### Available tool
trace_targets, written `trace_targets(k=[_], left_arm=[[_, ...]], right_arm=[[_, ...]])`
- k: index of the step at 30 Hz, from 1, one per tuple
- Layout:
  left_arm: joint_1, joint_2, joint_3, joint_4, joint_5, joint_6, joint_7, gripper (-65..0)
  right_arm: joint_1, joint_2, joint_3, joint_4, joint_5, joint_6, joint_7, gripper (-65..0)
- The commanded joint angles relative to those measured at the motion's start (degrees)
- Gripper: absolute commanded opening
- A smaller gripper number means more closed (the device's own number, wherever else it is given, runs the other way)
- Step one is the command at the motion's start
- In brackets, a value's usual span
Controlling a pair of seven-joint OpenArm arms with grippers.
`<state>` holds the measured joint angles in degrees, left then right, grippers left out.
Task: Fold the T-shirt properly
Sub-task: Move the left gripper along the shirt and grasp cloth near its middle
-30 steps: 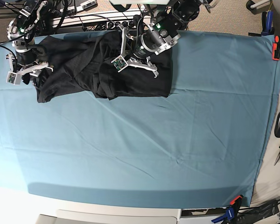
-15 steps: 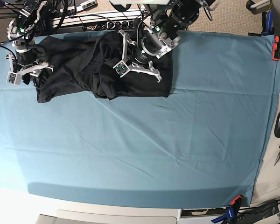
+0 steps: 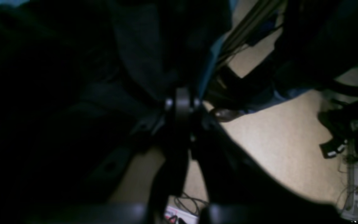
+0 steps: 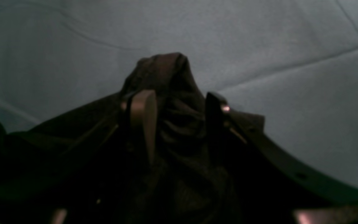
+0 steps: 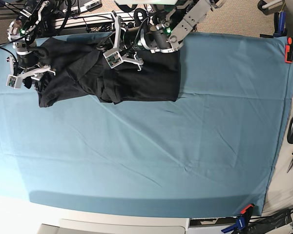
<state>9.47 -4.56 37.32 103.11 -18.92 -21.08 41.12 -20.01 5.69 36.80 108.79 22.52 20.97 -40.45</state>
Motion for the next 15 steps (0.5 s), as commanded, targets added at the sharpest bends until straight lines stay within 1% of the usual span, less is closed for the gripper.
trace_targets(k=[1,3,5,6,8,9,11,13,15], left_arm=[[-0.8,0.9,0.0,1.2,-1.0,-0.7,-0.4,-65.0],[-1.1,0.9,0.0,1.9,-0.5,-0.7,1.9,-65.0],[-1.1,0.9,0.0,3.3,1.2,-0.7,3.8,-65.0],[-1.1,0.9,0.0,3.9,1.6,-0.8,4.7,-65.0],[-1.0,0.9,0.0,5.0,2.3,-2.1,6.7,-65.0],[-1.0,0.8,0.0,5.2,2.2,-2.9,7.4,-62.3],[-0.9,0.6,0.0,5.3,2.2,-3.2,7.8,-54.4],[-0.9,0.0,0.1,5.3,2.2,-3.2,7.8,-47.2],[-0.9,-0.8,0.1,5.3,2.2,-3.2,7.8,-41.3]], right_arm=[[0.2,0.8,0.3,1.0,0.2,0.2,1.6,-38.8],[0.2,0.9,0.3,1.0,-1.3,0.2,1.8,-38.8],[0.4,1.9,0.3,1.0,-4.1,0.2,1.7,-38.6],[0.7,2.8,0.3,1.0,-5.5,0.2,1.5,-35.1],[1.2,5.0,0.7,1.0,-7.2,-0.8,1.5,-25.3],[1.7,6.2,1.0,1.0,-7.2,-1.9,1.4,-23.3],[2.9,7.7,2.7,1.0,-7.1,-3.6,1.4,-22.9],[4.2,8.6,5.0,0.9,-6.2,-4.2,0.7,-22.9],[5.6,9.1,7.7,-0.5,-2.6,-4.1,-0.5,-22.9]])
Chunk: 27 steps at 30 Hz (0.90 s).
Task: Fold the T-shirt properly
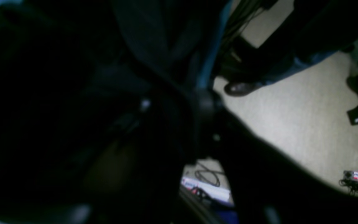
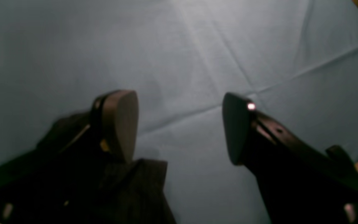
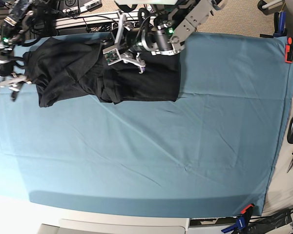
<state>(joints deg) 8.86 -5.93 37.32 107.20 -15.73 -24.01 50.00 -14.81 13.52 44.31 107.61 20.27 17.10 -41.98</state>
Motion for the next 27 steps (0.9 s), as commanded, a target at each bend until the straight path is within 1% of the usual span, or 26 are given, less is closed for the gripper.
trace_targets(k=[1,3,4,6,9,11,14,17,20,22,27], left_arm=[[-0.3,0.2,0.1,1.2,-1.0,-0.2,-1.1,-38.7],[-0.1,-0.3,0.1,1.2,-0.8,-0.2,-1.2,-34.5],[-0.1,-0.6,0.1,1.2,-0.8,-0.2,-1.2,-33.1],[0.1,-0.8,0.0,1.2,-0.8,0.2,-1.2,-32.8],[0.0,-0.8,0.1,1.2,-0.7,0.2,-1.4,-32.8],[0.1,-0.8,0.1,1.2,-0.7,0.2,-1.4,-32.8],[0.3,-0.8,0.1,1.2,-0.5,0.2,-1.4,-32.8],[0.7,-0.8,0.1,1.2,-0.3,0.2,-1.6,-32.8],[0.7,-0.8,0.1,1.2,-0.3,0.2,-1.6,-32.8],[0.7,-0.8,0.1,1.2,-0.3,0.2,-1.6,-32.8],[0.7,-0.8,0.1,1.2,-0.3,0.2,-1.6,-32.8]], right_arm=[[1.1,1.6,1.4,-1.0,1.7,-0.3,0.5,-22.9],[2.8,2.4,3.7,-5.9,6.7,-0.1,-1.6,-22.9],[3.7,2.8,4.5,-8.8,9.7,0.7,-3.1,-22.9],[5.2,3.8,5.3,-14.7,15.6,3.5,-6.9,-22.9],[6.4,5.1,5.1,-22.9,25.7,9.2,-13.0,-22.9],[6.4,5.7,4.5,-27.4,30.7,11.4,-15.0,-22.9],[6.4,6.9,3.5,-32.8,36.4,14.5,-19.4,-22.9],[6.1,8.0,2.0,-36.0,39.9,15.9,-23.2,-22.9],[5.9,8.4,0.1,-36.5,41.3,17.0,-25.4,-22.9],[5.9,8.4,-1.7,-36.5,41.9,17.7,-25.9,-22.9],[5.9,8.3,-7.1,-36.5,41.9,17.6,-26.3,-23.0]])
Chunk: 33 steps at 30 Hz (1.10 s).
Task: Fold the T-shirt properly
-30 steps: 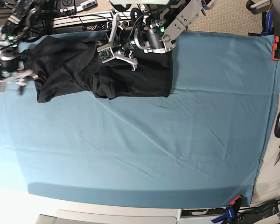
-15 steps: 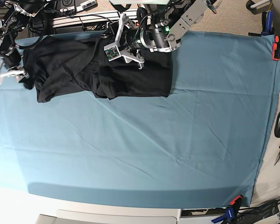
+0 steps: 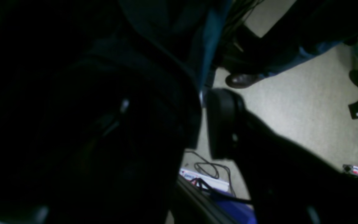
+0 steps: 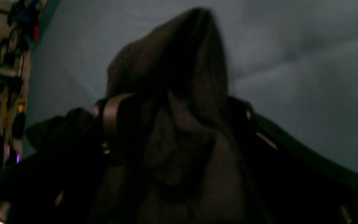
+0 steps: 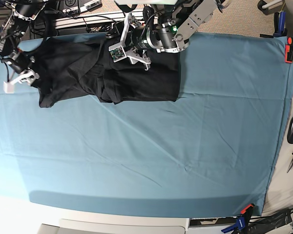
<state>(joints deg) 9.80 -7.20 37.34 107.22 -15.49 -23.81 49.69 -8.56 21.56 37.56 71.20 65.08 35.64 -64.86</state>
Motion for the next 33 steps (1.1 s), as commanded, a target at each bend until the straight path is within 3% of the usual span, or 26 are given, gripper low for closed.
trace_targets(k=[1,3,7,13,17,21,28,33], left_arm=[[-0.3,0.5,0.0,1.2,-0.6,0.0,-1.3,-32.8],[-0.3,0.5,0.0,1.2,-0.6,0.0,-1.2,-32.8],[-0.3,0.5,0.0,2.6,2.5,3.0,-0.5,-32.8],[0.1,-2.3,-0.1,12.1,12.2,8.7,0.1,-32.8],[2.3,-6.1,-1.6,18.2,20.5,13.8,0.0,-32.8],[5.0,-9.3,-7.8,20.3,22.3,15.6,0.0,-32.8],[7.6,-12.9,-20.3,20.3,18.6,15.8,-0.1,-33.1],[7.5,-15.5,-25.9,20.3,15.6,15.3,-0.2,-33.1]], right_arm=[[-0.3,0.3,-0.9,0.0,-3.0,-0.9,-3.4,-23.0],[-0.3,0.2,-1.3,0.0,-3.0,-0.9,-3.5,-28.0],[-0.3,0.2,-1.0,0.0,-4.7,-0.2,-4.0,-65.0],[-0.3,0.2,-0.3,0.1,-1.6,4.3,-4.5,-65.0],[-0.4,0.0,-0.3,2.1,3.0,4.4,-7.7,-65.0],[-0.5,-1.8,-0.3,9.7,4.1,4.4,-9.0,-65.0],[-4.9,-11.6,-2.2,33.8,-0.7,4.4,-8.0,-65.0],[-11.0,-20.5,-13.5,46.1,-9.3,4.1,-1.8,-65.0]])
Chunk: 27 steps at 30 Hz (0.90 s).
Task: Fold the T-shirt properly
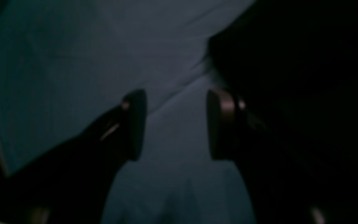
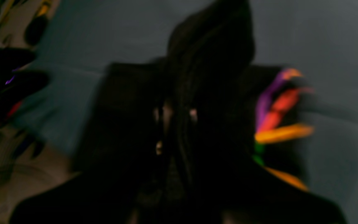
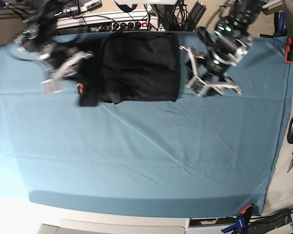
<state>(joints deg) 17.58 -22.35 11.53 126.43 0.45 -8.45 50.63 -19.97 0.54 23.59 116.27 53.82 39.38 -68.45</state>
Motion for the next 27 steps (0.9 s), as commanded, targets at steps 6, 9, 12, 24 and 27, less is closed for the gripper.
trace_targets(k=[6,9,12,24,27], left_arm=[[-0.2,-2.4,-1.7,1.1,-1.8,-0.4,-1.0,-33.1],[-0.3,-2.4,-1.7,1.1,-1.9,-0.4,-1.1,-33.1],[-0.3,-2.4,-1.7,1.1,-1.9,-0.4,-1.1,-33.1],[-0.3,-2.4,-1.7,1.1,-1.8,-0.5,-1.1,-33.3],[-0.3,-2.4,-1.7,1.1,-1.8,-0.5,-1.1,-33.3]], right_arm=[[0.5,-4.9,-12.5,3.3,-11.8,-3.2,9.2,-65.0],[1.1,-5.5,-16.4,3.3,-18.5,-6.2,11.2,-65.0],[1.1,-5.5,-19.8,3.3,-23.9,-9.3,13.7,-65.0],[1.0,-5.8,-27.4,3.2,-32.3,-13.6,16.1,-65.0],[1.1,-5.8,-27.4,3.2,-32.5,-13.5,14.3,-65.0]])
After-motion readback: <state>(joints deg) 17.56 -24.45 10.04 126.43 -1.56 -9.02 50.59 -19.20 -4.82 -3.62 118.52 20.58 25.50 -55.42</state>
